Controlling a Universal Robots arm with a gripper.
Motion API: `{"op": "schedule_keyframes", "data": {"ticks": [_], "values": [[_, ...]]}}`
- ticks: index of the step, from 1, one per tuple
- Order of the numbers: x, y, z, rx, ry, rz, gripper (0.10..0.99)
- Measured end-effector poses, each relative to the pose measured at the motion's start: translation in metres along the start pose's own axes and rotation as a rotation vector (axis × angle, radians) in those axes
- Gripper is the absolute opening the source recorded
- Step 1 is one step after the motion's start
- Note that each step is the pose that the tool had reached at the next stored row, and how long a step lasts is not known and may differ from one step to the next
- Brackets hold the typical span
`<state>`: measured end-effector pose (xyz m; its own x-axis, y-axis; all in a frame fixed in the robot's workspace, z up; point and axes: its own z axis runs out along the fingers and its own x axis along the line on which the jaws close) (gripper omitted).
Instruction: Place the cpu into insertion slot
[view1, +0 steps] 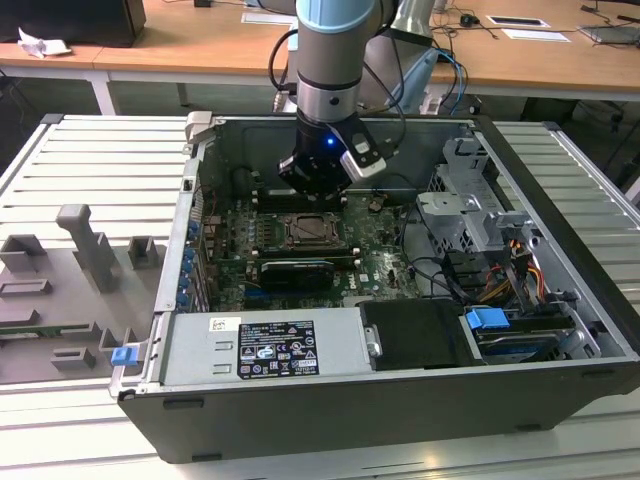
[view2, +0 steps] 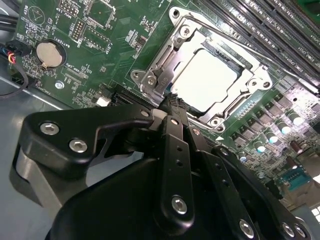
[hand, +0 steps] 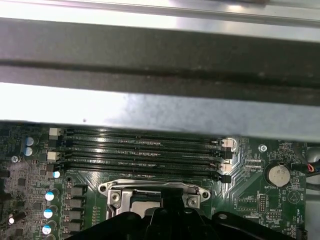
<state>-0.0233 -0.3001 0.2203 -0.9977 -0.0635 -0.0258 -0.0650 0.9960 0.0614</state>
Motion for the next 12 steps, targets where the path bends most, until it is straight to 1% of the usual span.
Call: {"op": "schedule_keyframes", "data": {"ticks": [12], "values": [[0.0002,-0.0042,-0.0003,0.000,0.0000,0.000,0.106]]}}
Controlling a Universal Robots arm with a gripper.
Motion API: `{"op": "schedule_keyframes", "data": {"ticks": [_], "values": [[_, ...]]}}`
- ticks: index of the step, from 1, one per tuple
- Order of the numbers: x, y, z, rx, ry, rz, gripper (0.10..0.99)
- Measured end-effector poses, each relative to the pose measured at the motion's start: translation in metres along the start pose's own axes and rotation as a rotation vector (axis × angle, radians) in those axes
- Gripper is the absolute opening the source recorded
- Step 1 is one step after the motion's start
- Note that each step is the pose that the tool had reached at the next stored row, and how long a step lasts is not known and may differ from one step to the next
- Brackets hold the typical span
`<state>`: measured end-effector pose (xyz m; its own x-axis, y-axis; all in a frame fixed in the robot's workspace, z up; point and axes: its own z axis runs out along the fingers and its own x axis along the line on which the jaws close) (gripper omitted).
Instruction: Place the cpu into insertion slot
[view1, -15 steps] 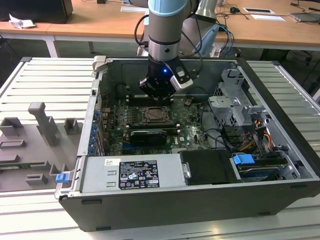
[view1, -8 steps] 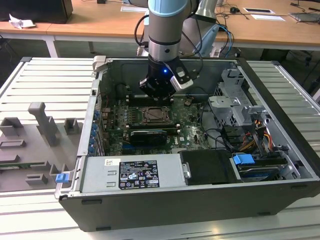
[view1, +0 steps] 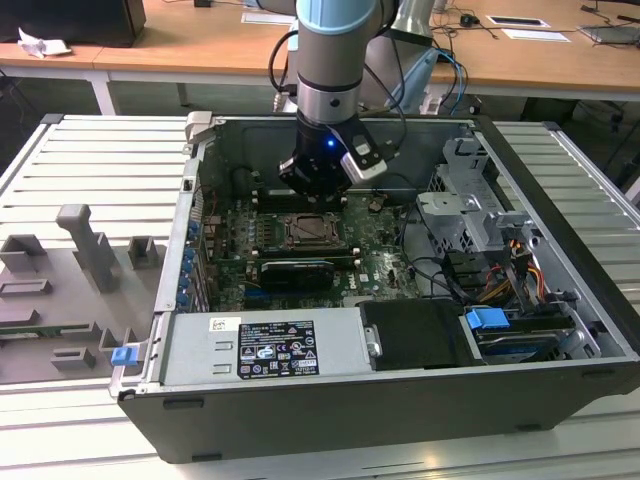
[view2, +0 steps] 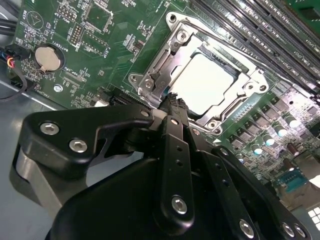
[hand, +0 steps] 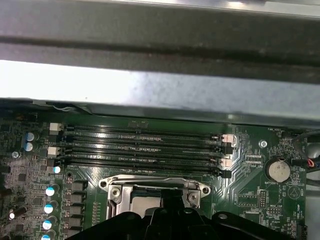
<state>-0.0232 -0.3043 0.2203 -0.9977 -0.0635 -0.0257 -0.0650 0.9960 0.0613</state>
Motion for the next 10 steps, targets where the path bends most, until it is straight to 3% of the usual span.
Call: {"op": "schedule_keyframes", "data": {"ticks": [10], "values": [[-0.0012,-0.0028,-0.0028,0.000,0.0000,0.000,0.106]]}}
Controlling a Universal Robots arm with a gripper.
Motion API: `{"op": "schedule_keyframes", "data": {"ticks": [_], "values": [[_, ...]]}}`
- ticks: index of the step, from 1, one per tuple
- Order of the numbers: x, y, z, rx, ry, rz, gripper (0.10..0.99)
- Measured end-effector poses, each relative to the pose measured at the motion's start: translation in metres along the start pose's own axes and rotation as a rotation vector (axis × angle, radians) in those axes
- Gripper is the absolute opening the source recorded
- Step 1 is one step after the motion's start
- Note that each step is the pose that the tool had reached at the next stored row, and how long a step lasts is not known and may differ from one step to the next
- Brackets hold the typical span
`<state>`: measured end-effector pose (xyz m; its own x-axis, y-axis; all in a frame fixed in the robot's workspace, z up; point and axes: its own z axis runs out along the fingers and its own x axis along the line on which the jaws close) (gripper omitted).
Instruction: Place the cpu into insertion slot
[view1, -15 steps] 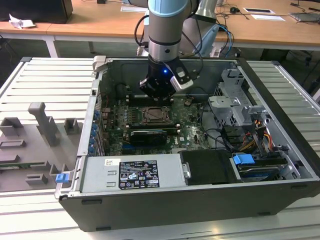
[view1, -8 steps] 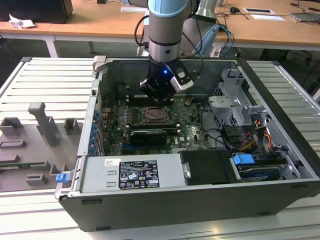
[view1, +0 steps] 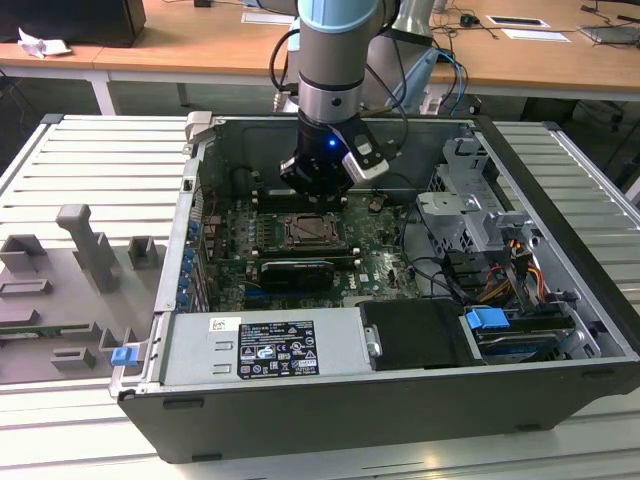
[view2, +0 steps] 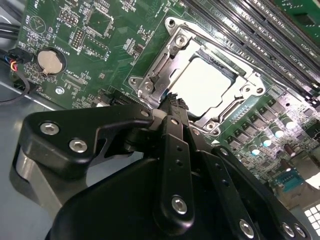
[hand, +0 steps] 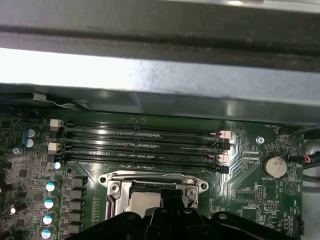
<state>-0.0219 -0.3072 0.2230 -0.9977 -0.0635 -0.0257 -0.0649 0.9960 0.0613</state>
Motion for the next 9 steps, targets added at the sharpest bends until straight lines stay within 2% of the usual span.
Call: {"op": "schedule_keyframes", "data": {"ticks": [9], "values": [[0.0002,-0.0033,-0.0004,0.000,0.0000,0.000,0.106]]}}
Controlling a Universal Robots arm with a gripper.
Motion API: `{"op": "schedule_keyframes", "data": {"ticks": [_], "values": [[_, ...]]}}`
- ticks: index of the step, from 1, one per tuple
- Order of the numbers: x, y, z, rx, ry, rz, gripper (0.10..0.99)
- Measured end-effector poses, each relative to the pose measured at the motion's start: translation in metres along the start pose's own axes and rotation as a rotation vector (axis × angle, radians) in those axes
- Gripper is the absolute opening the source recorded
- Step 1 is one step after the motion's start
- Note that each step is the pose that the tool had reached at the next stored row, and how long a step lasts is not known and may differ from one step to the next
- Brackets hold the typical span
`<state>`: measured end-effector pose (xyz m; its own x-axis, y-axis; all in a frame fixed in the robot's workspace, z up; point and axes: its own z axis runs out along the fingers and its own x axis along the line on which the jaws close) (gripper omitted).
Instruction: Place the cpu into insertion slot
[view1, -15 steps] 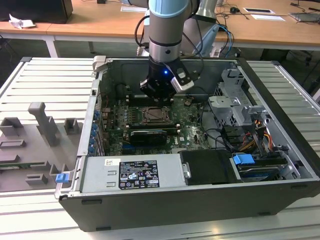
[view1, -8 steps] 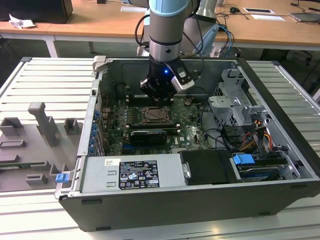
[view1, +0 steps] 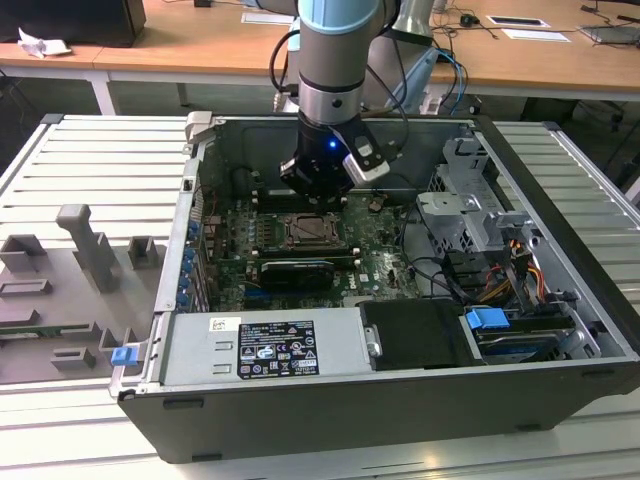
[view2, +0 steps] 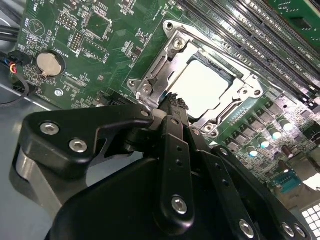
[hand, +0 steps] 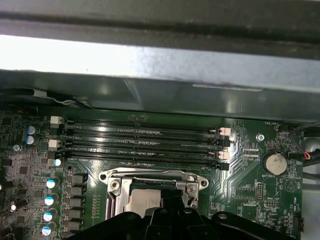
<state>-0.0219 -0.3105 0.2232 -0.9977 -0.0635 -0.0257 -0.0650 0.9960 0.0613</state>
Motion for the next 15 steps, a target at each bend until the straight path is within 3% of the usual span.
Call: {"op": "schedule_keyframes", "data": {"ticks": [15], "values": [[0.0004,-0.0068,-0.0004,0.000,0.0000,0.000,0.106]]}}
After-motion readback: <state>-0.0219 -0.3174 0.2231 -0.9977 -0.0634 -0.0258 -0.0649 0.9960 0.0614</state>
